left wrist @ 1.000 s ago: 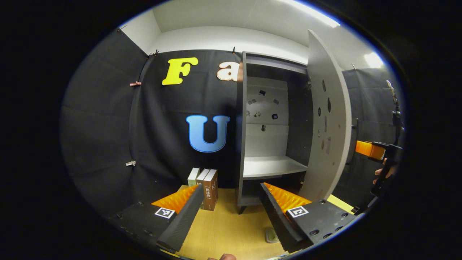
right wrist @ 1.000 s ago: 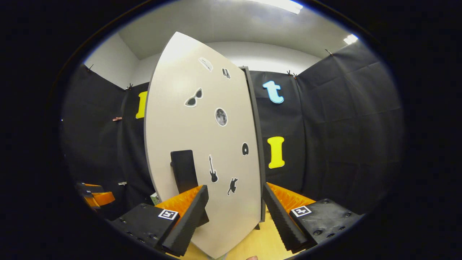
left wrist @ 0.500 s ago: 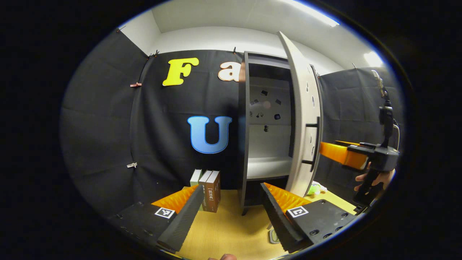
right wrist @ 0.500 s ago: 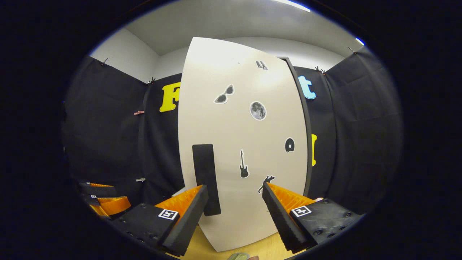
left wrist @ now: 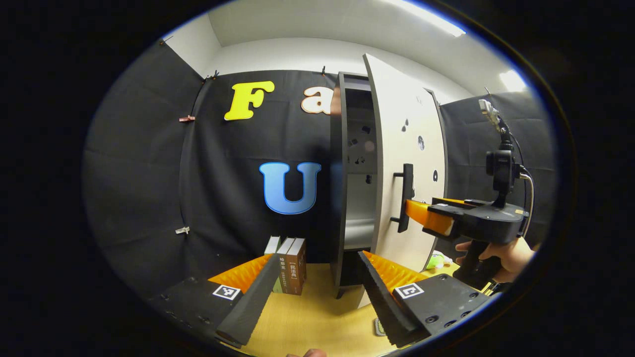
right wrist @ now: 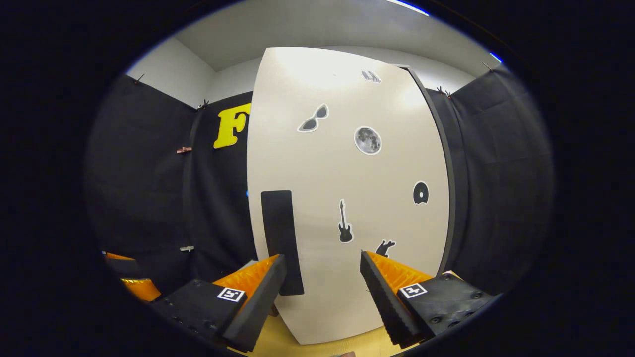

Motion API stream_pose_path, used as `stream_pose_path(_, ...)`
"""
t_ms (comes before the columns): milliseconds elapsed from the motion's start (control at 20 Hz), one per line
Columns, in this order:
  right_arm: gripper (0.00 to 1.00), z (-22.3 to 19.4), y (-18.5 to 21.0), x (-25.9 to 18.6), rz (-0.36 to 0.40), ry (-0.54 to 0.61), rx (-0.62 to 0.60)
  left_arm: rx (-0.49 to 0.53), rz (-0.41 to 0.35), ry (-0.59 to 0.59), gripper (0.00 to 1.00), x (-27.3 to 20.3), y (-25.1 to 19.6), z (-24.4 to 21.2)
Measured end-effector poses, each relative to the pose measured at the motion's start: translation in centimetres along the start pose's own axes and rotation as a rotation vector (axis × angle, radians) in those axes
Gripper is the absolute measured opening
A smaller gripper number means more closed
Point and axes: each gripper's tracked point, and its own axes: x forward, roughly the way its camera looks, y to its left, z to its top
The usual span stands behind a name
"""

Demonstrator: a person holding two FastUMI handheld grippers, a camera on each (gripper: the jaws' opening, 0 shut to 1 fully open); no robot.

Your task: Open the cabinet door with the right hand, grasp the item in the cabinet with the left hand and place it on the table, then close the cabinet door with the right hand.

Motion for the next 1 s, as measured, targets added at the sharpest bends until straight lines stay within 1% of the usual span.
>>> stream_pose_path(50, 0.99, 0.0, -0.2, 0.4, -0.001, 0.005, 0.013, 0.001, 0.001, -0.002, 0.97, 0.0, 0.0, 0.1)
stream_pose_path(200, 0.99, -0.2, -0.1, 2.0, -0.003, 0.010, 0.023, 0.002, 0.004, -0.006, 0.97, 0.0, 0.2, 0.4)
stream_pose_path(650, 0.99, -0.3, 0.4, 4.5, -0.026, 0.009, -0.004, 0.006, 0.002, -0.015, 0.97, -0.3, 0.5, 1.0)
stream_pose_path(1000, 0.99, -0.3, 0.1, 5.7, -0.043, 0.017, -0.024, 0.003, 0.006, -0.017, 0.97, 0.3, 0.9, 1.3)
